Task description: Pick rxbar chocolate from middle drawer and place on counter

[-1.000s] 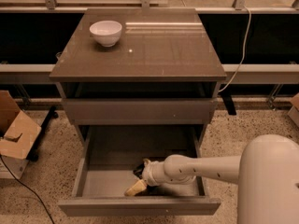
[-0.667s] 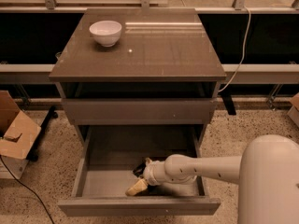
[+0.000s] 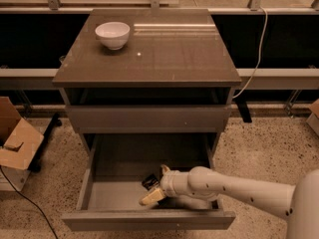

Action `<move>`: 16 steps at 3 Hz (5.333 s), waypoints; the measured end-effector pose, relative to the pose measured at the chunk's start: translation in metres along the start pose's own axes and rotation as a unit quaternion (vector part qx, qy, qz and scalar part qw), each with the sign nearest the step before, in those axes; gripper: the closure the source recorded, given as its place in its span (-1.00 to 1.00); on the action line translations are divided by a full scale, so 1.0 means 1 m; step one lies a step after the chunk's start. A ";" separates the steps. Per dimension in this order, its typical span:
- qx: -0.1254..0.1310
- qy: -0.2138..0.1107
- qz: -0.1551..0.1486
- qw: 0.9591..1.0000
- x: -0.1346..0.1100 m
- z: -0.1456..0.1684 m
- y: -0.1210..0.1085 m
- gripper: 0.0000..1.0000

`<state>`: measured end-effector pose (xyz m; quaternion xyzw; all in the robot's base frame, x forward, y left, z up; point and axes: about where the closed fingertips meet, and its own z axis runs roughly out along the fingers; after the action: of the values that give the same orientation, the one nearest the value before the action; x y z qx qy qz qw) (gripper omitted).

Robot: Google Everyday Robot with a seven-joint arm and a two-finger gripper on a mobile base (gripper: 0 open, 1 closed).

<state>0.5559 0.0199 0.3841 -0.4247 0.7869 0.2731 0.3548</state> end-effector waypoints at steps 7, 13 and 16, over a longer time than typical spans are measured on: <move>0.046 0.030 0.025 0.998 0.027 0.014 -0.010 1.00; 0.046 0.030 0.025 0.998 0.026 0.013 -0.010 0.15; 0.046 0.030 0.025 0.998 0.025 0.013 -0.010 0.23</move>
Offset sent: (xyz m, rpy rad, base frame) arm 0.0041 -0.0195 -0.0276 -0.0578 -0.0002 -0.1083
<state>0.5589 0.0126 0.3557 -0.3958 0.8195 0.2324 0.3432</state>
